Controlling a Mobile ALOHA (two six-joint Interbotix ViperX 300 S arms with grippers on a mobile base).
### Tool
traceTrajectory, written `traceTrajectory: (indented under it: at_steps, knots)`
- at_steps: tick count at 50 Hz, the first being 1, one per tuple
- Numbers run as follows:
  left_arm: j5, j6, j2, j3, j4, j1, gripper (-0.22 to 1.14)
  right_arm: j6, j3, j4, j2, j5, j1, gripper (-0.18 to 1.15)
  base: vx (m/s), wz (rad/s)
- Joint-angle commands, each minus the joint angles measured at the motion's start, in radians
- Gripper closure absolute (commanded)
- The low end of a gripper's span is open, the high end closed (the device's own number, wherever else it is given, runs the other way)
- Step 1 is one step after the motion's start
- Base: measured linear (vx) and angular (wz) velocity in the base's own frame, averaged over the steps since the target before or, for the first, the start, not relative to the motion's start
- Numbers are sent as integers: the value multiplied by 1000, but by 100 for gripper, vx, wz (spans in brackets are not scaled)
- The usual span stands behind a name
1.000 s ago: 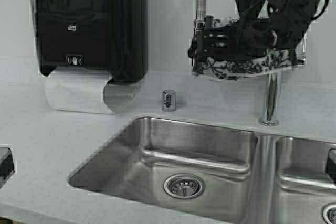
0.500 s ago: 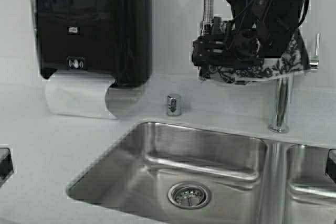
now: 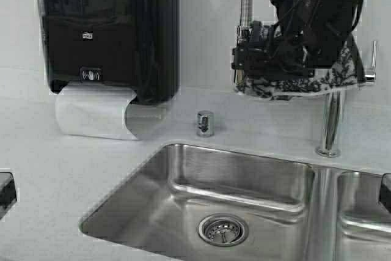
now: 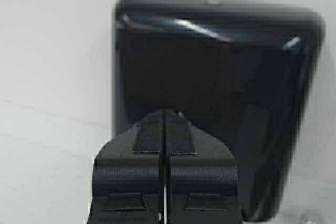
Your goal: Get the cloth and wipe up the spill under the wine glass
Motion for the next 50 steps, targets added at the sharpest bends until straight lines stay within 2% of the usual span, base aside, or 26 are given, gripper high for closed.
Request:
traceTrajectory:
  at_steps: [1,4,13,25,40,50]
  knots:
    - [-6,2,9,-8,-2,-2,89,0,-8,0,-23,-9,-3,88,-1,0]
    - [-6,2,9,-8,0,-2,89,0,0,2,-29,-11,-3,95,-1,0]
    - [-5,2,9,-6,0,0,89,-2,34,2,-95,-11,-2,91,-1,-1]
    - [-6,0,9,-2,0,-2,89,-29,86,-26,-318,60,-3,91,-1,-1]
    - [-6,0,11,2,-2,-2,89,-120,-89,-51,-532,350,-2,91,-5,-1]
    - [-6,0,11,3,-3,-2,89,-195,-301,-52,-554,437,-15,91,-9,-1]
